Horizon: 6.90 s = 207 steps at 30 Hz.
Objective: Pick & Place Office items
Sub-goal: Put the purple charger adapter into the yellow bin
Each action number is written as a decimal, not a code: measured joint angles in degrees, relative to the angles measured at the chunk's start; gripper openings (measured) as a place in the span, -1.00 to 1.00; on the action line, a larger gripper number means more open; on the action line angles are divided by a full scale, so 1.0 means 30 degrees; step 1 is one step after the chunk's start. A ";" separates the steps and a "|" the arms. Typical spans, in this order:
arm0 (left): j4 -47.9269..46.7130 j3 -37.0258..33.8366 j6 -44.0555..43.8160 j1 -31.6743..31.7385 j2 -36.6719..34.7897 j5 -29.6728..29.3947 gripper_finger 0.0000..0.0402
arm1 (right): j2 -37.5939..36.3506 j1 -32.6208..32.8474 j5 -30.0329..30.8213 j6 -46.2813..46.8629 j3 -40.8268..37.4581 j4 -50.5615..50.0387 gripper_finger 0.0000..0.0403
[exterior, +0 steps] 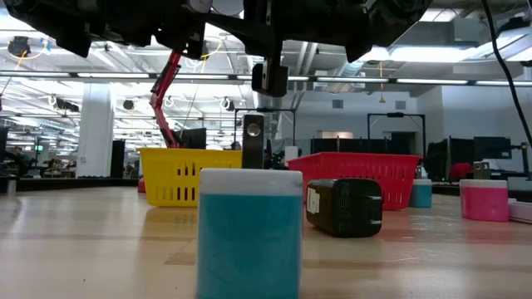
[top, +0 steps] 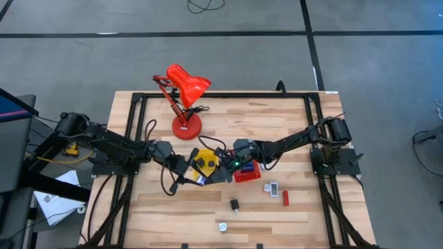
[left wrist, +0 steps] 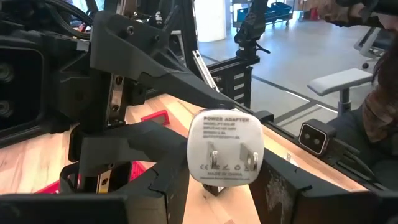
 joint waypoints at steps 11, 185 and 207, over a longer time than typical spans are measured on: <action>0.0036 0.0022 -0.0025 0.0000 -0.0022 0.0115 -0.25 | 0.0051 -0.0006 0.0044 -0.0238 0.0000 0.0211 -0.39; -1.4999 0.5719 -0.5450 0.1071 0.5850 -0.4406 0.03 | -1.2830 -0.0173 0.7905 -1.1429 -1.2699 -0.2120 0.37; -1.5487 0.5664 -0.5964 0.1268 0.6777 -0.5571 0.02 | -1.2830 -0.0173 0.7898 -1.1422 -1.2699 -0.2255 0.37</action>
